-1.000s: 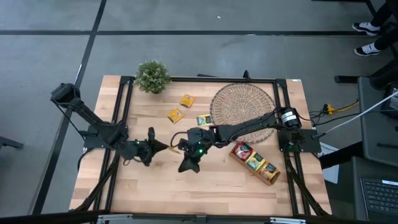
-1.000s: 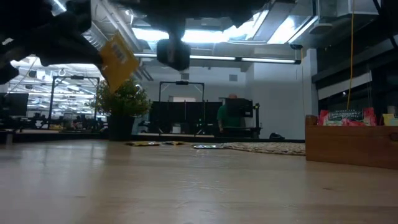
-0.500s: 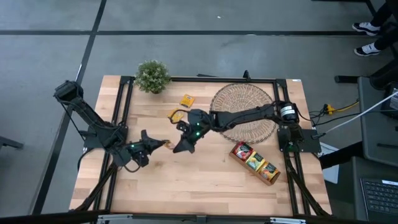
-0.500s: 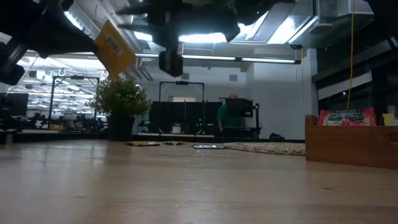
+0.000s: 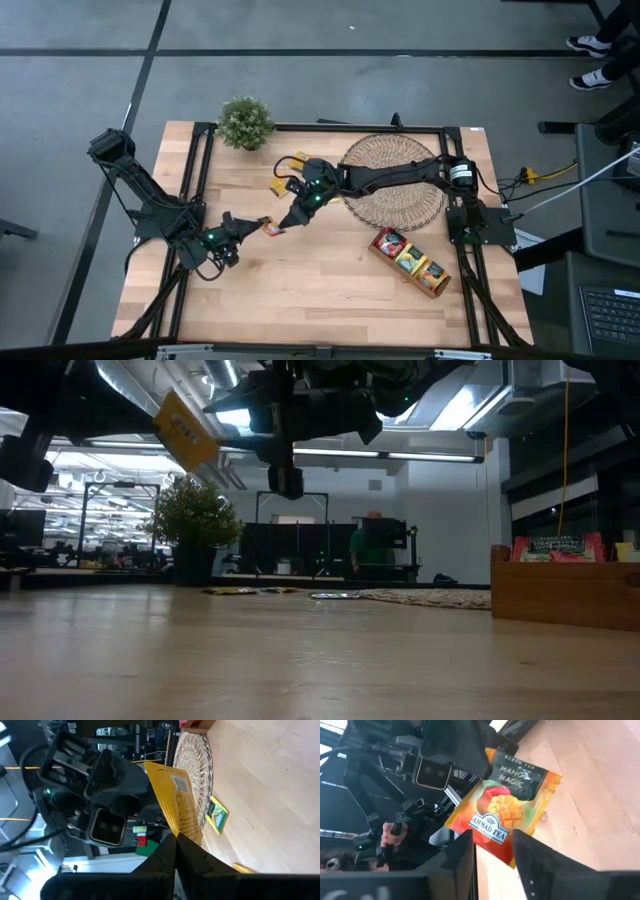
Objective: Pick & Place Tea
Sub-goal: Put the bottom orange tea bag into the right slot of the wooden organizer
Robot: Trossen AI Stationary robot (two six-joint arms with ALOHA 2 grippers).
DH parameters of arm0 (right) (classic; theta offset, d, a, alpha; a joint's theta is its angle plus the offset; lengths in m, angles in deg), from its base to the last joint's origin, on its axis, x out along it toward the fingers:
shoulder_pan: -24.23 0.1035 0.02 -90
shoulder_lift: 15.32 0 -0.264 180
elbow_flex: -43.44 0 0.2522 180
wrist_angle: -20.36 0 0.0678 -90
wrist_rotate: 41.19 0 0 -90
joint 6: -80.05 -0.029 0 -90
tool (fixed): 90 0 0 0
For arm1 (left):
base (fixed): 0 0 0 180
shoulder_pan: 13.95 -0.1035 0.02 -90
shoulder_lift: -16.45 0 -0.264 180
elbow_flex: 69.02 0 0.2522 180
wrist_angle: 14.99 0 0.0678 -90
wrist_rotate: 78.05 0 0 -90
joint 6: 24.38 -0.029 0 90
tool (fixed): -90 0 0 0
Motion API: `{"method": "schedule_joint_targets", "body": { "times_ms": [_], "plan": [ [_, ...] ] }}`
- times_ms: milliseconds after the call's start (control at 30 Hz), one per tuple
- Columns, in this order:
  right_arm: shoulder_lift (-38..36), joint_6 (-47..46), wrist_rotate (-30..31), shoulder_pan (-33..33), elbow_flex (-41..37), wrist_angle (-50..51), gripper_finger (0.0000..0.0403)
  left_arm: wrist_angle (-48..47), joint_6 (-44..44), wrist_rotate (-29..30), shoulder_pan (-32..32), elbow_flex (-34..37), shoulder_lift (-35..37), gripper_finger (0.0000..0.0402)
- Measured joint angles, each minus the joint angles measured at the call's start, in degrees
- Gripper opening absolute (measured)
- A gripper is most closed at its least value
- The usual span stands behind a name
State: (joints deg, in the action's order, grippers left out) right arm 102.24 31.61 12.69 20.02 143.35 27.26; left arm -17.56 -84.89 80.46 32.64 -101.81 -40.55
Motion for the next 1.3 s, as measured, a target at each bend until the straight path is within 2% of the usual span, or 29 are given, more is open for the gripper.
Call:
{"method": "schedule_joint_targets", "body": {
  "times_ms": [133,267,533,767,1033,1300],
  "plan": [
    [0.0,-0.6,0.3,-0.4,0.0,0.0,0.0173,2.2,-4.8,1.0,0.0,0.0,0.0,0.0003],
    [0.0,-0.9,-0.4,-0.8,0.0,-0.1,0.0187,4.2,-10.8,2.5,0.0,0.0,0.0,0.0003],
    [0.0,-1.0,-1.1,-0.9,0.0,-0.1,0.0176,13.2,-21.6,3.9,-0.1,0.0,0.0,0.0003],
    [0.0,-1.9,-1.1,-0.9,0.0,-3.4,0.0164,14.8,-22.4,3.6,-0.4,0.0,0.0,0.0003],
    [0.1,-3.0,-2.6,-0.9,0.0,-5.2,0.0129,14.8,-22.8,3.6,-1.5,0.0,0.0,0.0003],
    [0.1,-2.3,-3.0,-0.9,0.0,-5.2,0.0036,14.7,-20.2,3.3,-1.5,0.0,0.0,0.0004]
  ]
}}
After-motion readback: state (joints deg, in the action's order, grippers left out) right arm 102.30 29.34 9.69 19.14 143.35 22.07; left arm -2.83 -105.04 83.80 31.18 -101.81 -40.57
